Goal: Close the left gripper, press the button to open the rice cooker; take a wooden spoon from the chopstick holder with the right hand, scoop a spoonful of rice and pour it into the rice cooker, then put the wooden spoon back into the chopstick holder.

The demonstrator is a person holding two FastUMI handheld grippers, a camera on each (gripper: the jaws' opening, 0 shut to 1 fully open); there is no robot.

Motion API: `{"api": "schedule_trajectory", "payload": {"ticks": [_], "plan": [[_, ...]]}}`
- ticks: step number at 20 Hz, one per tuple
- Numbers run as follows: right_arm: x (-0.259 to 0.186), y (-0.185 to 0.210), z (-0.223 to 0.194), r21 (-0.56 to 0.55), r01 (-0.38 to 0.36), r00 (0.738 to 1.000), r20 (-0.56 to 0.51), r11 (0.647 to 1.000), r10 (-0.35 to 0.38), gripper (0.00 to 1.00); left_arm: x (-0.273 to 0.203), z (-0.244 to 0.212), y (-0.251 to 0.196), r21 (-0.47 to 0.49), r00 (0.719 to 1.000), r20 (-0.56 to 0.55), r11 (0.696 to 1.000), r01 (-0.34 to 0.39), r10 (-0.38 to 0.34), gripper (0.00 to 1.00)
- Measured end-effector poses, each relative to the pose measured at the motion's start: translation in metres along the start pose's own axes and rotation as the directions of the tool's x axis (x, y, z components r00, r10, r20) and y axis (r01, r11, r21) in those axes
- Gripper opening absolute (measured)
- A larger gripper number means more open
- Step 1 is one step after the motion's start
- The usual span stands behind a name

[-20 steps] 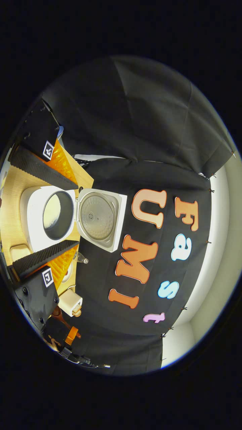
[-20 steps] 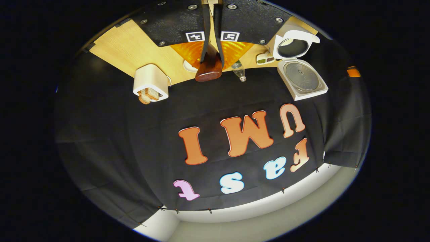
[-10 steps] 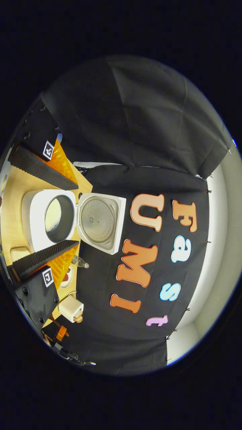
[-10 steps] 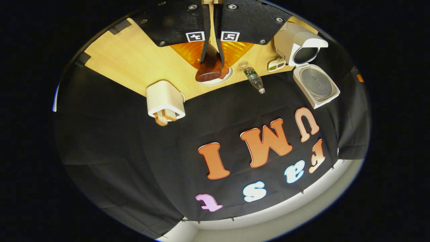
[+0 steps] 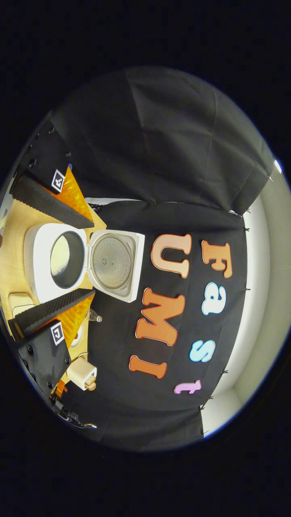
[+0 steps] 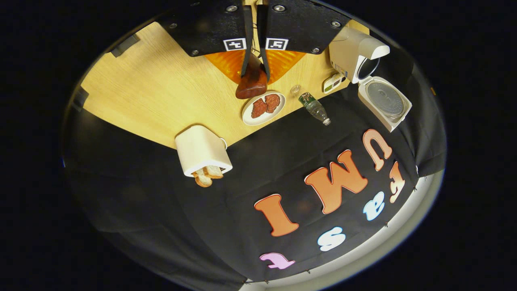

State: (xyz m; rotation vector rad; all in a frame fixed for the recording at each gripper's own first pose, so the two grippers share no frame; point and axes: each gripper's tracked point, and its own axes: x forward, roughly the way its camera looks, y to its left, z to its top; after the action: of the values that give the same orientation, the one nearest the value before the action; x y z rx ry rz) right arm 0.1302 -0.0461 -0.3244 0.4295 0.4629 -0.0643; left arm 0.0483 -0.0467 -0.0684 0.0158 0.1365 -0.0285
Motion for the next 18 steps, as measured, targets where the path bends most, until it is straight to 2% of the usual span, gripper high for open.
{"api": "schedule_trajectory", "payload": {"ticks": [2, 3, 5, 9, 10, 12, 13, 14, 15, 16, 18], "plan": [[-0.002, -0.008, 0.000, 0.041, -0.002, 1.000, 0.009, 0.999, 0.002, 0.04, 0.001, 0.000, -0.003, 0.014, 1.000, -0.002, 1.000, -0.005, 0.005, 1.00], [-0.004, -0.013, 0.001, 0.067, 0.000, 1.000, 0.002, 0.998, -0.001, 0.10, 0.002, -0.001, -0.005, 0.016, 1.000, -0.002, 1.000, -0.006, 0.006, 1.00], [-0.007, -0.022, 0.003, 0.104, 0.014, 1.000, -0.017, 0.994, -0.012, 0.17, 0.004, 0.000, -0.007, 0.009, 1.000, -0.004, 1.000, -0.005, 0.005, 1.00], [-0.010, -0.032, 0.002, 0.052, 0.049, 0.998, -0.035, 0.997, -0.047, 0.25, 0.011, 0.001, -0.010, -0.001, 1.000, -0.007, 1.000, -0.005, 0.005, 1.00], [-0.015, -0.030, 0.004, 0.036, 0.044, 0.999, -0.033, 0.998, -0.043, 0.43, 0.012, 0.003, -0.012, 0.004, 1.000, -0.005, 1.000, -0.003, 0.003, 1.00], [-0.021, -0.034, 0.006, 0.026, 0.057, 0.997, -0.050, 0.998, -0.056, 0.55, 0.019, 0.010, -0.016, 0.024, 1.000, 0.009, 1.000, 0.004, -0.005, 1.00], [-0.023, -0.039, 0.010, 0.014, 0.078, 0.996, -0.042, 0.997, -0.078, 0.70, 0.023, 0.015, -0.018, 0.036, 1.000, 0.015, 0.999, 0.003, -0.004, 1.00], [-0.023, -0.044, 0.017, -0.004, 0.106, 0.994, -0.027, 0.994, -0.106, 0.77, 0.029, 0.019, -0.018, 0.048, 1.000, 0.020, 0.999, 0.002, -0.003, 1.00], [-0.026, -0.048, 0.023, -0.029, 0.134, 0.991, -0.009, 0.991, -0.134, 0.90, 0.034, 0.024, -0.021, 0.052, 1.000, 0.018, 0.999, 0.013, -0.014, 1.00], [-0.031, -0.050, 0.028, -0.059, 0.153, 0.988, 0.006, 0.986, -0.153, 0.94, 0.039, 0.028, -0.026, 0.050, 0.999, 0.018, 0.998, 0.029, -0.030, 1.00], [-0.040, -0.046, 0.039, -0.119, 0.166, 0.986, 0.021, 0.979, -0.165, 0.95, 0.054, 0.043, -0.033, 0.044, 0.998, 0.031, 0.998, 0.055, -0.056, 1.00]]}}
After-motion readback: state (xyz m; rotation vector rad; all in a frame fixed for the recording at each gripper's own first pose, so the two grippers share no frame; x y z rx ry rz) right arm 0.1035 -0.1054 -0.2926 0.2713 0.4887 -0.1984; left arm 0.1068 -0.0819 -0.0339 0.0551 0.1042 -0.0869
